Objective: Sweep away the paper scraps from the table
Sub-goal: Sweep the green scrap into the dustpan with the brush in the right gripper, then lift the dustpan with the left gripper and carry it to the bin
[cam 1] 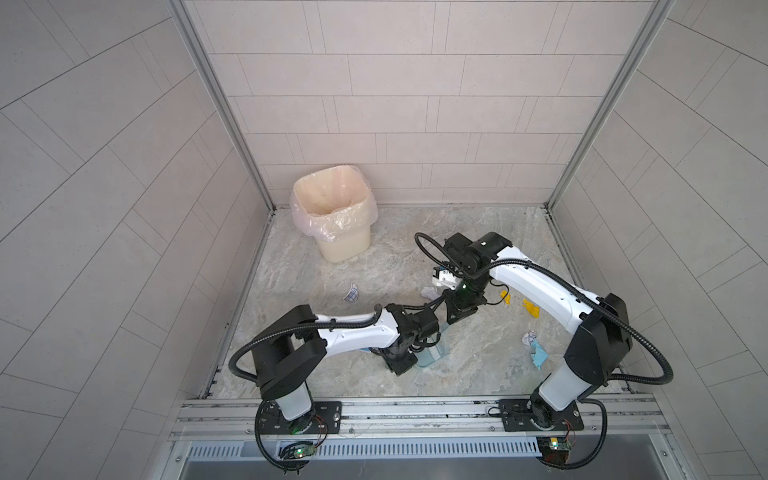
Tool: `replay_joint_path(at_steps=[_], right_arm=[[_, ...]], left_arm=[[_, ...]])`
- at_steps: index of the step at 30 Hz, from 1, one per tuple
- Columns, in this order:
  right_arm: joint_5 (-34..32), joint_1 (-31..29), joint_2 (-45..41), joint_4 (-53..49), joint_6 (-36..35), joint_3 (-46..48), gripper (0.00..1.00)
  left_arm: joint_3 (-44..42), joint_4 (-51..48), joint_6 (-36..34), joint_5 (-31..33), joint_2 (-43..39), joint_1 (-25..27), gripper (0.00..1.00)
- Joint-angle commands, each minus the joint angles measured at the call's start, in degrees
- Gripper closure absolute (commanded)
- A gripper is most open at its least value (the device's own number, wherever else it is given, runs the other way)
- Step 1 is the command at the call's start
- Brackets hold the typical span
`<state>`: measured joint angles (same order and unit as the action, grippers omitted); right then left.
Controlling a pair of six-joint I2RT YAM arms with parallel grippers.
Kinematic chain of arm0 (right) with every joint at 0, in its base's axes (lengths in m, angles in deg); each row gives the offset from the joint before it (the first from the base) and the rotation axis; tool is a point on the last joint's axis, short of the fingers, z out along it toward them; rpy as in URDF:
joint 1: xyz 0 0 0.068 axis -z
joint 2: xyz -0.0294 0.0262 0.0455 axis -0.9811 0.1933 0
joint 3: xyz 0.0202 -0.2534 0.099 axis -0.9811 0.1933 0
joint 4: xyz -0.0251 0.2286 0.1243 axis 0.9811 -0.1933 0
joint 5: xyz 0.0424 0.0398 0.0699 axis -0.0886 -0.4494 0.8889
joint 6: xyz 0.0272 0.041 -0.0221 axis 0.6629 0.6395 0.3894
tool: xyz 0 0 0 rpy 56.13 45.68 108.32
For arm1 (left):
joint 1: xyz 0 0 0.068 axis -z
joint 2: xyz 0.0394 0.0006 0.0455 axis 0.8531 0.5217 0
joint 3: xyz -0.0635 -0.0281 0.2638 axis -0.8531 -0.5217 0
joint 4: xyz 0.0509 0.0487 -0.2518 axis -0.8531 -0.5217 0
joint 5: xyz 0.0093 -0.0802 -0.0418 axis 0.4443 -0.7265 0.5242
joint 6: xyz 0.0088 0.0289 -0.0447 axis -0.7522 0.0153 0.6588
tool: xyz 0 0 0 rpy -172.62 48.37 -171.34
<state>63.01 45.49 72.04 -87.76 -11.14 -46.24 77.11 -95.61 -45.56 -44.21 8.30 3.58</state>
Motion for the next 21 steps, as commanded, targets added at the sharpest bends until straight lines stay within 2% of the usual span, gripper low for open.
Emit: replay_joint_path(at_steps=[1,7,21], right_arm=[[1.4,0.3,-2.6,-0.9,0.0,0.7,1.0],[-4.6,5.5,-5.6,-2.3,0.5,0.7,1.0],[-3.4,17.4,-13.6,-0.6,2.5,0.7,1.0]], left_arm=[[0.7,-0.9,-0.3,0.5,0.1,-0.1,1.0],[0.1,-0.9,0.7,1.3,-1.1,-0.1,1.0],[-0.2,-5.6,7.0,6.5,-11.0,-0.1,1.0]])
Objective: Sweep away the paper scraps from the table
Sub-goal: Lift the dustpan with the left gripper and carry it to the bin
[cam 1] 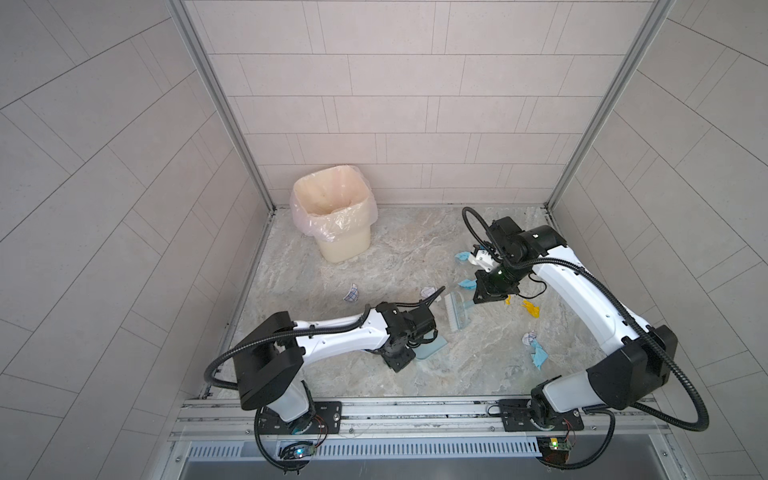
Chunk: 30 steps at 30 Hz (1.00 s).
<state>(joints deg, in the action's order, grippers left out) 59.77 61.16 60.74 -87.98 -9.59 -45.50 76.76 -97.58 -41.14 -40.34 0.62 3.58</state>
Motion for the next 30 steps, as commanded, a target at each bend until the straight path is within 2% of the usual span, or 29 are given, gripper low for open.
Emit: replay_joint_path(at_steps=[1,8,13,24,27,30], right_arm=[[-0.1,2.4,-2.6,-0.2,1.0,0.1,1.0],[1.3,4.4,-4.8,1.7,1.4,2.9,1.0],[2.6,4.6,-5.1,3.2,1.4,5.1,1.0],[4.2,4.6,-4.1,3.4,0.3,4.0,1.0],[4.2,4.6,-4.3,2.8,-0.2,3.7,1.0],[4.1,4.7,-4.3,2.7,-0.4,3.9,1.0]], left_arm=[[0.3,-4.3,3.2,3.1,-4.5,-0.1,1.0],[4.7,-12.1,10.5,9.3,-10.6,-0.2,1.0],[11.0,-21.1,12.5,13.2,-11.6,-2.4,1.0],[25.3,-31.0,8.4,12.5,-15.7,-16.3,1.0],[31.3,-34.2,6.9,11.3,-14.2,-21.5,1.0],[38.0,-37.9,5.7,12.2,-11.4,-24.5,1.0]])
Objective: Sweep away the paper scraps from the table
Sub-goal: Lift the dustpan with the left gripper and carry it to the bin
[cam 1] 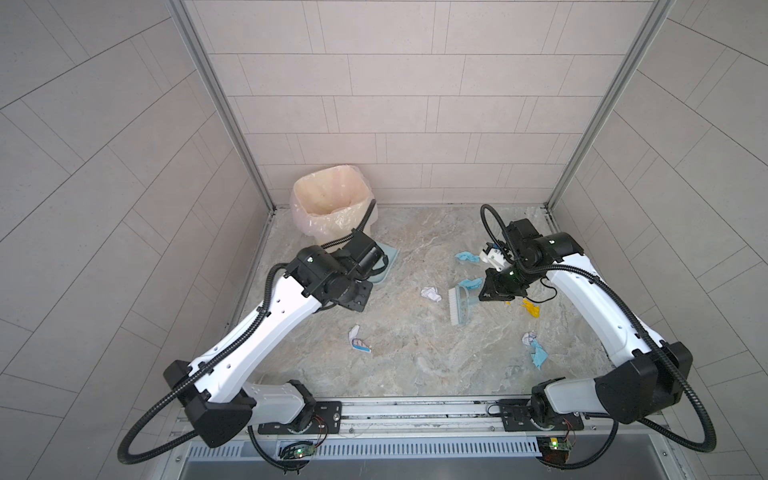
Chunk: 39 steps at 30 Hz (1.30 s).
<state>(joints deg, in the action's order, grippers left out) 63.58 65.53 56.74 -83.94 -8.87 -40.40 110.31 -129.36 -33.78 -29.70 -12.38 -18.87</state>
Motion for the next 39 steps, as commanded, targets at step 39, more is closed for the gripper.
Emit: replay_joint_path(at_steps=[39], right_arm=[[2.4,0.7,0.7,-5.2,-4.1,-2.0,1.0]], left_arm=[[46.7,-6.7,-15.2,20.0,35.9,-31.4,1.0]])
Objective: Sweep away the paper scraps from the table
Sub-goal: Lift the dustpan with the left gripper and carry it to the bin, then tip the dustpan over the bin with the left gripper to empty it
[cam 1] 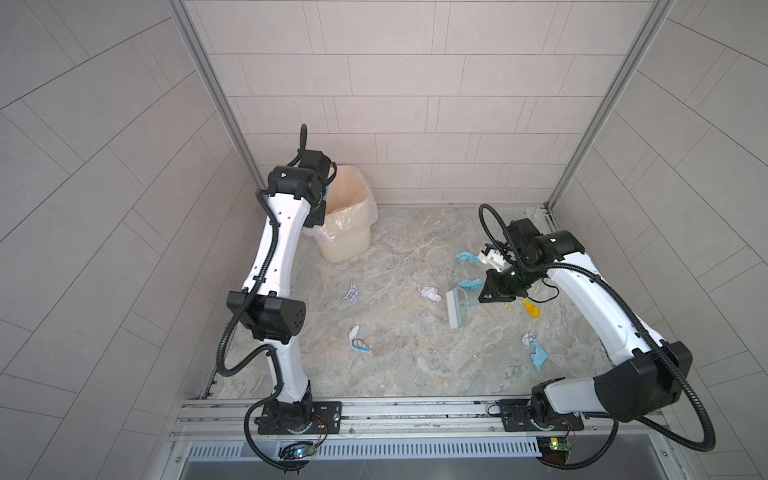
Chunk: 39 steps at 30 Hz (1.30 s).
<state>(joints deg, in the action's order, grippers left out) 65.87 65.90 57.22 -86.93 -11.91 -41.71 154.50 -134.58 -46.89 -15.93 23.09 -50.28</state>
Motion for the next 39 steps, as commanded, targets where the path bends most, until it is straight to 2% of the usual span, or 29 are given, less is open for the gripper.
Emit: replay_joint_path(at_steps=[1,6,13,30,39], right_arm=[[0.1,0.3,0.2,-2.4,-1.1,-0.6,1.0],[0.1,0.2,0.6,-2.8,-1.1,-0.5,1.0],[0.2,0.3,1.2,-2.8,-1.0,-0.8,1.0],[-0.4,0.3,0.8,-3.0,-1.1,0.0,1.0],[-0.5,0.3,0.6,-2.9,-1.3,0.6,1.0]], left_arm=[[2.7,-1.3,-2.8,7.7,0.8,0.0,1.0],[2.5,-0.3,-6.4,14.3,1.4,0.5,1.0],[-1.2,3.6,-15.2,24.8,1.8,3.3,1.0],[-7.1,11.8,-26.5,36.3,1.1,6.8,1.0],[-13.4,25.8,-42.7,43.2,-1.0,9.4,1.0]])
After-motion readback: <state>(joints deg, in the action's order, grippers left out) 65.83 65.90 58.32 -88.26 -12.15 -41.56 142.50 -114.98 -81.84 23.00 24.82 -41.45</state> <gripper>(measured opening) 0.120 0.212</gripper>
